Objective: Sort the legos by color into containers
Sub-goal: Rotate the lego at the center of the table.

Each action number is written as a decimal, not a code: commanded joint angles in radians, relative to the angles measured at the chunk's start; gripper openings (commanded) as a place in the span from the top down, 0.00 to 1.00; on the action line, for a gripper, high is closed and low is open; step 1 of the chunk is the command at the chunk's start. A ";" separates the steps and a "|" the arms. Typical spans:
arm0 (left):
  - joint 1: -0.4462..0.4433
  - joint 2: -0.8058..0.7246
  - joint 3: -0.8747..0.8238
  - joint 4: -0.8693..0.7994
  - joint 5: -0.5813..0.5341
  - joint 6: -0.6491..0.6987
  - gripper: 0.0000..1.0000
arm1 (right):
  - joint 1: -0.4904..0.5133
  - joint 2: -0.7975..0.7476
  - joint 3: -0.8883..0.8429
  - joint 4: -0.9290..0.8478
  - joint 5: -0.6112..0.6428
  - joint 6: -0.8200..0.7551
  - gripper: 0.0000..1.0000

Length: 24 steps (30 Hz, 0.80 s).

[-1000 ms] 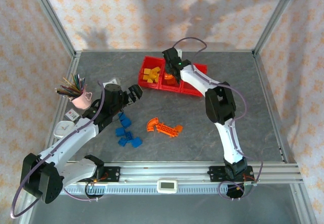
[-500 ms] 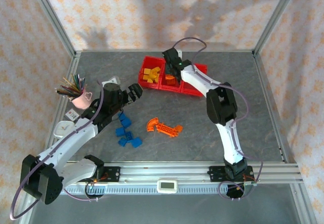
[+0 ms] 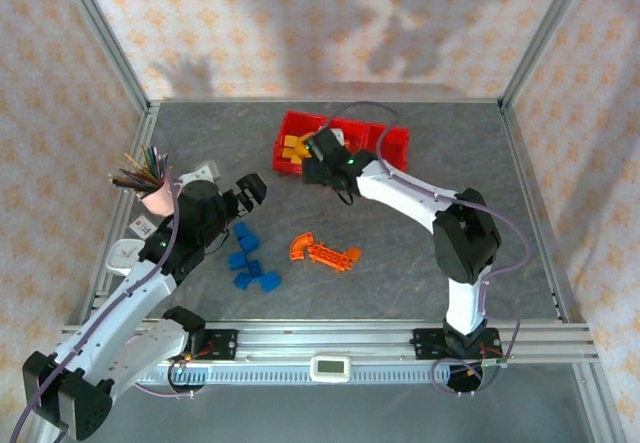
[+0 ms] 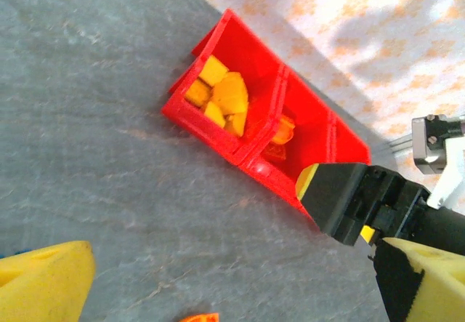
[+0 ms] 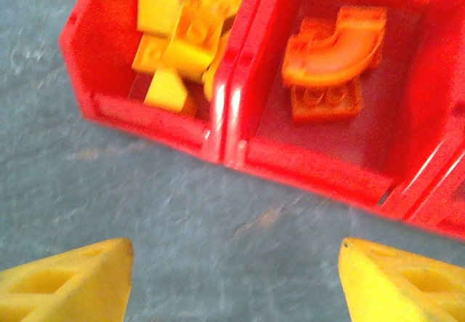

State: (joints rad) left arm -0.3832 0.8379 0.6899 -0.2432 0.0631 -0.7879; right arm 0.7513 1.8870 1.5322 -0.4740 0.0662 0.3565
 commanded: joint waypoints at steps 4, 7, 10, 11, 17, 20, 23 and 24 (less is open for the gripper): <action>0.006 -0.068 -0.056 -0.088 -0.056 -0.026 0.01 | 0.107 -0.035 -0.098 -0.011 -0.022 0.196 0.22; 0.008 -0.100 -0.076 -0.111 -0.076 -0.038 0.01 | 0.172 -0.019 -0.138 0.009 -0.025 0.250 0.19; 0.007 -0.128 -0.094 -0.123 -0.086 -0.048 0.01 | 0.218 0.014 -0.153 0.014 -0.028 0.294 0.18; 0.007 -0.136 -0.097 -0.126 -0.088 -0.050 0.01 | 0.232 0.025 -0.154 0.011 -0.020 0.307 0.17; 0.008 -0.153 -0.107 -0.138 -0.093 -0.053 0.01 | 0.252 0.072 -0.166 0.003 0.014 0.360 0.17; 0.007 -0.154 -0.111 -0.139 -0.092 -0.051 0.01 | 0.256 0.100 -0.166 0.014 -0.001 0.363 0.19; 0.008 -0.154 -0.112 -0.140 -0.095 -0.048 0.01 | 0.267 0.126 -0.146 0.019 -0.026 0.339 0.21; 0.008 -0.153 -0.112 -0.143 -0.096 -0.047 0.01 | 0.274 0.136 -0.133 0.014 -0.025 0.324 0.21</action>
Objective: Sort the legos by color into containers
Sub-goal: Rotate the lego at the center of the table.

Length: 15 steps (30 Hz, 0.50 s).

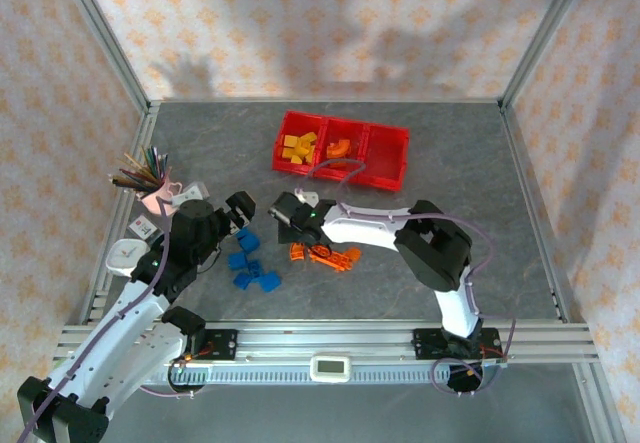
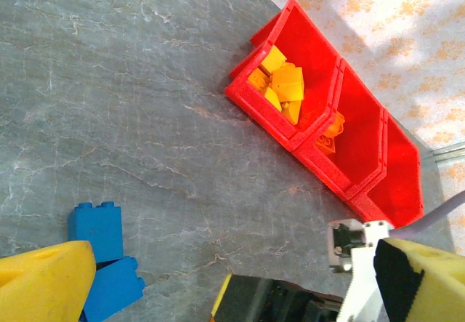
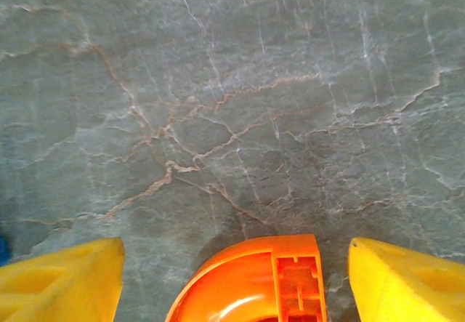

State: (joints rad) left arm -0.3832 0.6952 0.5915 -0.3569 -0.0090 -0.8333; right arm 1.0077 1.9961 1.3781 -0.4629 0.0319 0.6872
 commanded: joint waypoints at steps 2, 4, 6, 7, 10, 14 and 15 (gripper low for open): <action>0.007 -0.013 -0.013 -0.035 -0.026 0.000 0.01 | 0.030 0.046 0.049 -0.021 0.011 -0.041 0.20; 0.007 -0.018 -0.015 -0.041 -0.029 0.000 0.01 | 0.035 0.058 0.063 -0.028 -0.018 -0.070 0.20; 0.007 -0.025 -0.017 -0.046 -0.032 -0.002 0.01 | 0.049 0.055 0.066 -0.020 -0.032 -0.101 0.19; 0.007 -0.030 -0.017 -0.049 -0.033 -0.004 0.01 | 0.057 0.054 0.072 -0.025 -0.023 -0.118 0.18; 0.008 -0.044 -0.022 -0.049 -0.039 -0.010 0.01 | 0.065 0.068 0.101 -0.062 0.019 -0.146 0.18; 0.008 -0.052 -0.022 -0.057 -0.040 -0.013 0.01 | 0.067 0.067 0.120 -0.022 -0.050 -0.193 0.21; 0.007 -0.053 -0.018 -0.065 -0.044 -0.014 0.01 | 0.068 0.069 0.127 -0.013 -0.071 -0.199 0.21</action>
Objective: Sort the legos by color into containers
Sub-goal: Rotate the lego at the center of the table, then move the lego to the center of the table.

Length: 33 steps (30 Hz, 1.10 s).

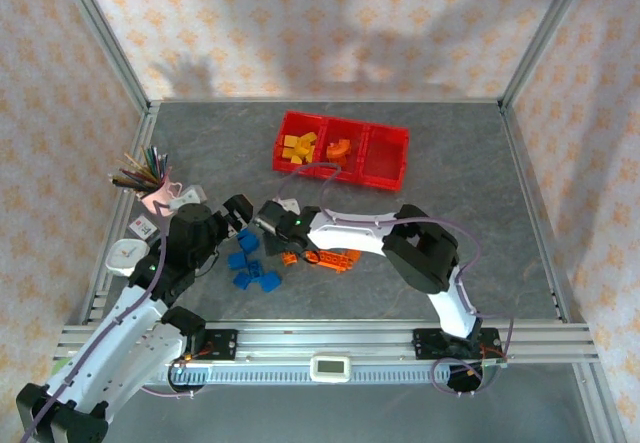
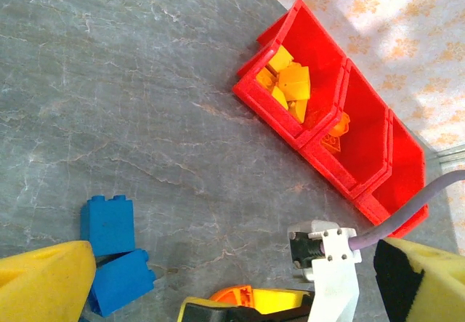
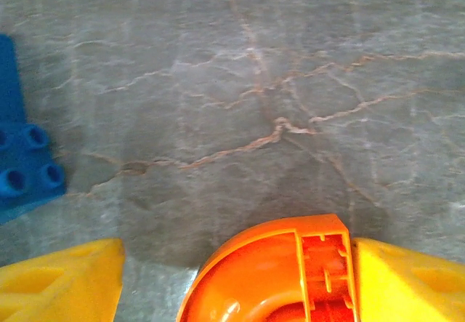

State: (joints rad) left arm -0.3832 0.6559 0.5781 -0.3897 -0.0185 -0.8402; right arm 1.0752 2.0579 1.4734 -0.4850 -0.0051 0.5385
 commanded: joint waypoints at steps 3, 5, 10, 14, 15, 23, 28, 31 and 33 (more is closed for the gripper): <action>0.007 -0.026 0.002 -0.047 -0.055 -0.012 0.01 | 0.001 0.019 0.059 -0.024 -0.006 -0.051 0.21; 0.008 -0.041 -0.001 -0.045 -0.056 -0.017 0.01 | 0.000 0.016 0.077 -0.077 0.064 -0.017 0.20; 0.008 -0.042 0.002 -0.043 -0.050 -0.014 0.01 | 0.001 0.016 0.081 -0.146 0.095 0.139 0.18; 0.008 -0.050 0.006 -0.053 -0.060 -0.014 0.01 | 0.003 0.033 0.081 -0.139 0.088 0.199 0.20; 0.007 -0.054 0.006 -0.055 -0.060 -0.014 0.01 | 0.003 0.039 0.085 -0.139 0.088 0.208 0.21; 0.007 -0.074 0.003 -0.061 -0.054 -0.016 0.01 | 0.006 0.088 0.119 -0.138 0.079 0.243 0.25; 0.007 -0.078 0.003 -0.064 -0.050 -0.019 0.01 | 0.019 0.114 0.141 -0.139 0.065 0.238 0.31; 0.008 -0.081 0.006 -0.067 -0.051 -0.019 0.01 | 0.032 0.118 0.150 -0.142 0.063 0.238 0.33; 0.008 -0.083 0.007 -0.072 -0.052 -0.019 0.01 | 0.037 0.121 0.155 -0.152 0.071 0.238 0.34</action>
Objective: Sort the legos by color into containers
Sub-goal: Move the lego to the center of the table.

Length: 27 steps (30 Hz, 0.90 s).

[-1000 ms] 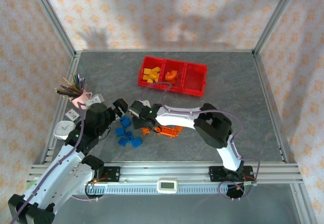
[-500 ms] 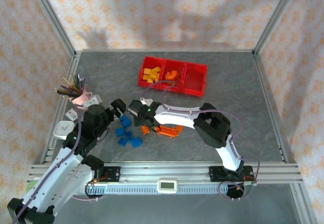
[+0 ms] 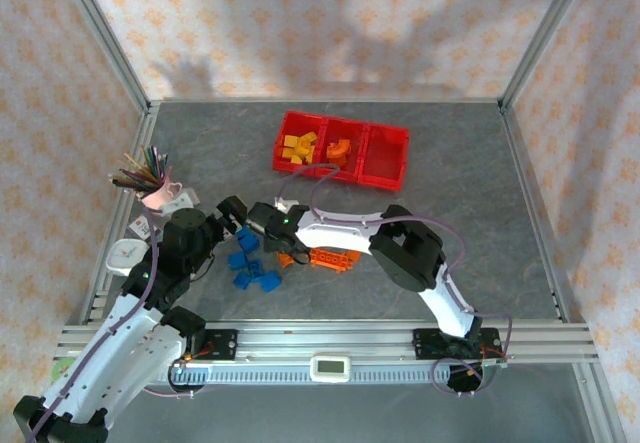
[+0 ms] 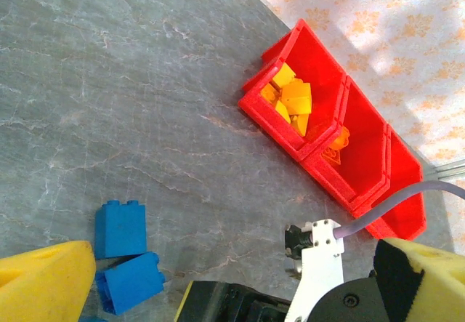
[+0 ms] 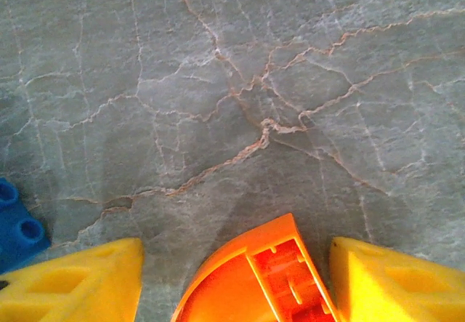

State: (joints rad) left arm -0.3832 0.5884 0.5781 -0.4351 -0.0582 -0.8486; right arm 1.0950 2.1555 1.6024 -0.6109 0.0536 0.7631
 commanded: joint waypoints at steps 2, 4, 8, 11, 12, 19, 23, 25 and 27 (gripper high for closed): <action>0.008 -0.017 0.011 -0.033 -0.013 -0.010 0.01 | 0.017 0.022 0.024 -0.039 0.025 0.015 0.34; 0.008 -0.019 0.015 -0.039 -0.014 -0.012 0.01 | 0.018 0.017 0.013 -0.047 0.031 0.018 0.32; 0.007 -0.025 0.020 -0.047 -0.015 -0.017 0.01 | 0.027 -0.013 -0.019 -0.045 0.049 0.037 0.33; 0.007 -0.031 0.018 -0.049 -0.020 -0.023 0.01 | 0.029 -0.011 -0.032 -0.027 0.033 0.041 0.36; 0.008 -0.032 0.016 -0.049 -0.021 -0.023 0.01 | 0.028 -0.006 -0.030 -0.026 0.032 0.041 0.37; 0.007 -0.030 0.025 -0.056 -0.026 -0.020 0.01 | 0.029 0.001 -0.040 -0.016 0.047 0.035 0.47; 0.008 -0.030 0.026 -0.052 -0.023 -0.020 0.01 | 0.029 -0.005 -0.034 -0.004 0.056 0.026 0.52; 0.007 -0.030 0.028 -0.054 -0.024 -0.021 0.01 | 0.028 -0.002 -0.026 -0.011 0.064 0.022 0.54; 0.007 -0.029 0.031 -0.058 -0.027 -0.020 0.00 | 0.026 -0.005 -0.022 -0.013 0.072 0.019 0.55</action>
State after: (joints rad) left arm -0.3832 0.5690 0.5804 -0.4686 -0.0612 -0.8642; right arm 1.1122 2.1551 1.5894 -0.6041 0.1028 0.7853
